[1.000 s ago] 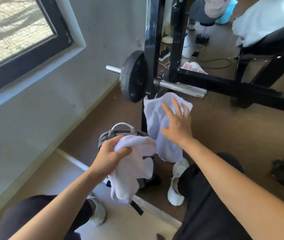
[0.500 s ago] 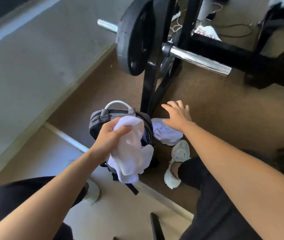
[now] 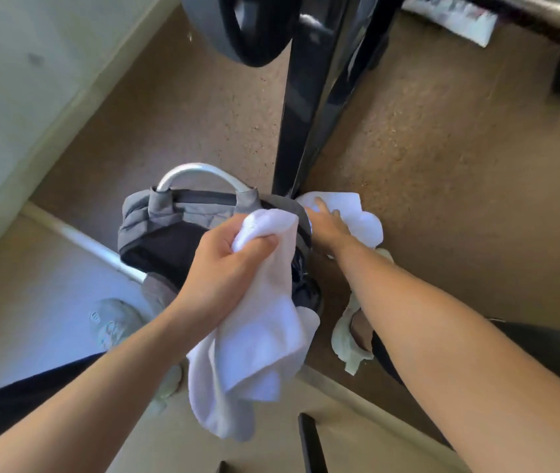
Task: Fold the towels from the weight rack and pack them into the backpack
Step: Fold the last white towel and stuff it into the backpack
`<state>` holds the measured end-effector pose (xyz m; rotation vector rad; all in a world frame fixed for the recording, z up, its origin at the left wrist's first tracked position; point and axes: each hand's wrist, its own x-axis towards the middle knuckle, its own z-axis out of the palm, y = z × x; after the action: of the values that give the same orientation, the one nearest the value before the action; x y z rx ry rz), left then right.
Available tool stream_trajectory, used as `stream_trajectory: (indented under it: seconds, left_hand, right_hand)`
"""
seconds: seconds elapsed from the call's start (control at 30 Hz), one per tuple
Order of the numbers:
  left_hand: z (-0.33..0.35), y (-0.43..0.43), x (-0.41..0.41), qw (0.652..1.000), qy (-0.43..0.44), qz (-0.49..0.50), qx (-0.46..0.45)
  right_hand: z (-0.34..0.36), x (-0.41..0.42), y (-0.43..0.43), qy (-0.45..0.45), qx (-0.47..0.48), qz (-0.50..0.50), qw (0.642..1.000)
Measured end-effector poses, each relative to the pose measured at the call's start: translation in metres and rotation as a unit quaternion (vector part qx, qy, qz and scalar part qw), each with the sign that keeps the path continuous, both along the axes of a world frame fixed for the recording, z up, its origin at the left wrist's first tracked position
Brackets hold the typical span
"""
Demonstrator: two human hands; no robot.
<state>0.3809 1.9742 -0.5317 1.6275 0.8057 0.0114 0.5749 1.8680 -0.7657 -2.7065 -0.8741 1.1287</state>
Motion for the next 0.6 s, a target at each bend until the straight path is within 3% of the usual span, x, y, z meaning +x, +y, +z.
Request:
stream_trajectory:
  seconds: [0.13,0.3,0.4,0.6]
  left_hand:
    - [-0.013,-0.001,0.008,1.0,0.006,0.004,-0.01]
    - [-0.019,0.0,0.015,1.0,-0.003,0.021,-0.011]
    - [-0.018,0.002,0.015,1.0,0.0,0.019,-0.007]
    - [-0.012,0.003,0.013,1.0,0.01,0.019,-0.008]
  right_hand:
    - [-0.036,-0.004,0.003,0.07,-0.009,-0.079,0.994]
    - [-0.07,-0.003,-0.002,0.016,0.001,-0.058,0.998]
    - [-0.042,0.001,0.001,-0.041,0.005,-0.057,0.998]
    - [0.024,0.002,-0.008,-0.111,0.084,-0.193,0.971]
